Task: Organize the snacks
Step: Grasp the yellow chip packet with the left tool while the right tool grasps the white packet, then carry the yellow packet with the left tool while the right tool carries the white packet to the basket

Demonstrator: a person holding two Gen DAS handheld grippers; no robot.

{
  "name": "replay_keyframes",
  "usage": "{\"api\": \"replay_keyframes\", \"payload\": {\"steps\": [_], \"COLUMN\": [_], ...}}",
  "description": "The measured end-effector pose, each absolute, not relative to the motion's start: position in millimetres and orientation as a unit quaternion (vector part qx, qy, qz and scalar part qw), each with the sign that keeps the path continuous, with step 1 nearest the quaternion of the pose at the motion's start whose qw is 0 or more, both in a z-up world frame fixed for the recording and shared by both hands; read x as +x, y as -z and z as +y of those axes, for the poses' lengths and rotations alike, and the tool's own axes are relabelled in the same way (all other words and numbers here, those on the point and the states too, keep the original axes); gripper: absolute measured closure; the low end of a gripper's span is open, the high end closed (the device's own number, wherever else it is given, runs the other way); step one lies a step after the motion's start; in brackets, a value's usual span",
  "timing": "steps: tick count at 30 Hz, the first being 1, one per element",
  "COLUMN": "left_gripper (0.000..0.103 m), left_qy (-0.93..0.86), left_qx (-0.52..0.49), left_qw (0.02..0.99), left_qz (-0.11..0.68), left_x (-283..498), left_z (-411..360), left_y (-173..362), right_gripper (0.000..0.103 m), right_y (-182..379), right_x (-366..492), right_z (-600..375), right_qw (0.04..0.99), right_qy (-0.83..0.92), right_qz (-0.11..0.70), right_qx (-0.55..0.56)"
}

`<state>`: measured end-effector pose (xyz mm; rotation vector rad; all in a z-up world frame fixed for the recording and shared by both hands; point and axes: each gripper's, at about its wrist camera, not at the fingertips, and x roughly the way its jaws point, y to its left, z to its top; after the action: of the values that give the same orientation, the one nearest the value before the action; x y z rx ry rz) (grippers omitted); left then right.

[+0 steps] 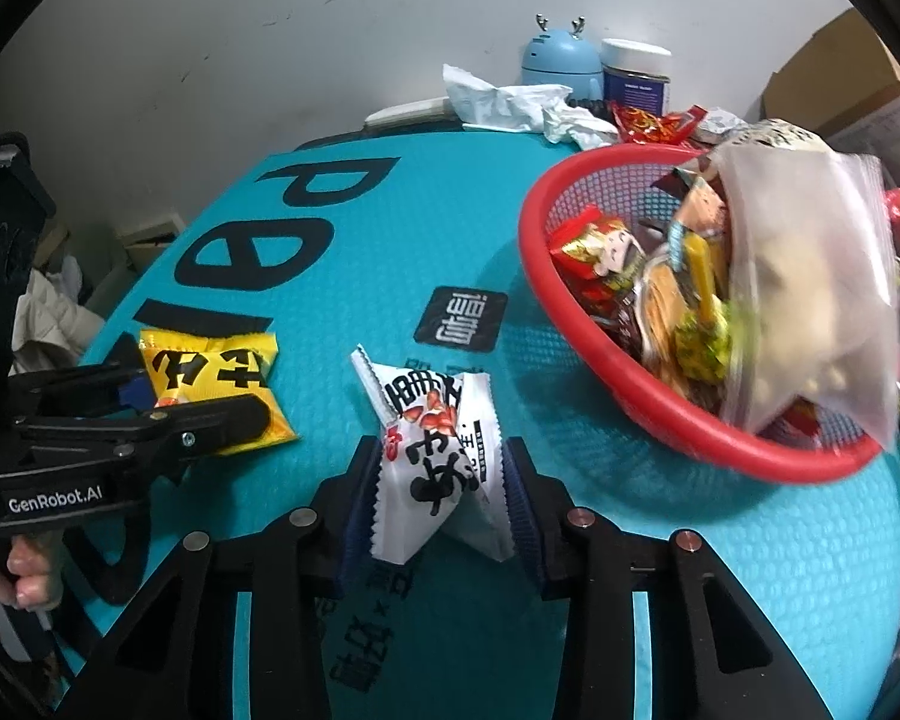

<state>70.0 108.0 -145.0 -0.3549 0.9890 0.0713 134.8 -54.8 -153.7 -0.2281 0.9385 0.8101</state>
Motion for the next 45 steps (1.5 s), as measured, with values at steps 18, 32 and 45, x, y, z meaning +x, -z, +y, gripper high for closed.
{"api": "replay_keyframes", "payload": {"steps": [18, 32, 45], "left_gripper": [0.064, 0.064, 0.065], "left_qy": [0.059, 0.065, 0.059], "left_qx": [-0.135, -0.158, -0.161], "left_qw": [0.852, 0.843, 0.847], "left_qz": [0.503, 0.51, 0.503], "left_x": [9, 2, -8], "left_z": [36, 32, 30], "left_y": [140, 147, 142], "right_gripper": [0.065, 0.046, 0.068], "right_y": [149, 157, 153], "right_x": [63, 43, 39], "right_z": [-125, -123, -135], "right_qw": [0.814, 0.804, 0.818], "right_qy": [-0.345, -0.359, -0.346], "right_qz": [0.453, 0.456, 0.446], "right_qx": [-0.114, -0.134, -0.11]}}
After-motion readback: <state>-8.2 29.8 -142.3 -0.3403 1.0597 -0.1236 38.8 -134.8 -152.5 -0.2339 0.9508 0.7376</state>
